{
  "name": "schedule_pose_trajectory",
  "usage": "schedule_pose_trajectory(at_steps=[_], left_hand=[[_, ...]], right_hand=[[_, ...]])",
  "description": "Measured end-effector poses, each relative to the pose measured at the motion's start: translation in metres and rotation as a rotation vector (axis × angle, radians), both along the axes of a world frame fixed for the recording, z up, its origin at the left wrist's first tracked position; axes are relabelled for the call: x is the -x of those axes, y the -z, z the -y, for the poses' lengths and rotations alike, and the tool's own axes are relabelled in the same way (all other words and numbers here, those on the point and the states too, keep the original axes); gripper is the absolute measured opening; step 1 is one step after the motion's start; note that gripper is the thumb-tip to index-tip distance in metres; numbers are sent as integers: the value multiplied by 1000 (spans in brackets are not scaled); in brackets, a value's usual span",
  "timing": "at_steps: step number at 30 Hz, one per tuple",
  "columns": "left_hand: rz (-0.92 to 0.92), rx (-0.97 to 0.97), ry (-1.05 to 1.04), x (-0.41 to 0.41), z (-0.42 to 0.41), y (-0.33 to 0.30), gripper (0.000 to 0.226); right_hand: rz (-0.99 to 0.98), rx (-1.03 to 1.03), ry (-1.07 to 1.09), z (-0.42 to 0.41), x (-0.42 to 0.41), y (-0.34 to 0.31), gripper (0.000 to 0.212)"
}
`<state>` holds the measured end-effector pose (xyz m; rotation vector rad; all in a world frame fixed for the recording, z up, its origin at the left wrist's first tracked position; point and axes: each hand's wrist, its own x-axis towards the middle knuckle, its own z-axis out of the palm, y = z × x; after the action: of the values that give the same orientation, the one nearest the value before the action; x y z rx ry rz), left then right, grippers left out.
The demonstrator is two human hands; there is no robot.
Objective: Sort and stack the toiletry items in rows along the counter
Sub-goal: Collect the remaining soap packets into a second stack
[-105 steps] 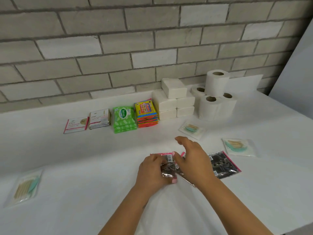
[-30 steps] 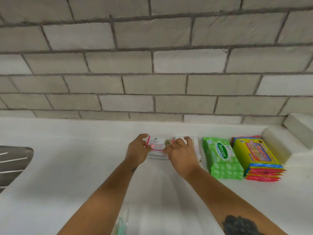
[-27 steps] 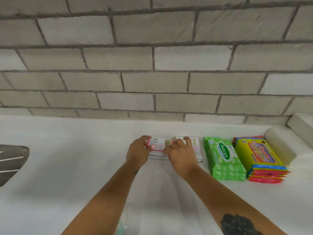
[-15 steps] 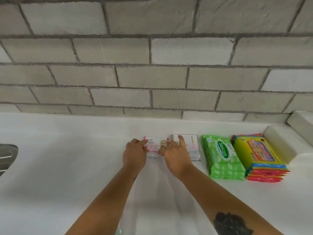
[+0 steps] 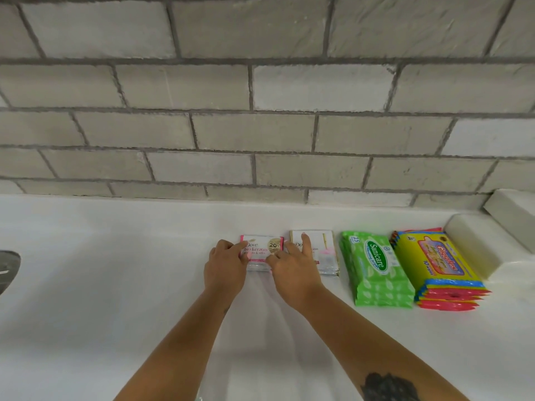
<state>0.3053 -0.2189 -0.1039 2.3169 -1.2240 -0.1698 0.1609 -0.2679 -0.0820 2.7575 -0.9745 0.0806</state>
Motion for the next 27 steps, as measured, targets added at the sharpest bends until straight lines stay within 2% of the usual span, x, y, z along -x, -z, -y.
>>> schedule_pose_trajectory(at_steps=[6, 9, 12, 19, 22, 27], left_hand=[[24, 37, -18, 6, -3, -10, 40], [-31, 118, 3, 17, -8, -17, 36], [-61, 196, 48, 34, -17, -24, 31], [-108, 327, 181, 93, -41, -40, 25], [-129, 325, 236, 128, -47, -48, 24], [-213, 300, 348, 194, -55, -59, 24]], right_hand=[[82, -37, -3, -8, 6, -8, 42], [249, -55, 27, -16, 16, -15, 39], [385, 5, 96, -24, 34, -19, 47], [552, 43, 186, -53, 100, -31, 47], [630, 58, 250, -69, 134, -35, 44], [652, 84, 359, -92, 199, -37, 43]])
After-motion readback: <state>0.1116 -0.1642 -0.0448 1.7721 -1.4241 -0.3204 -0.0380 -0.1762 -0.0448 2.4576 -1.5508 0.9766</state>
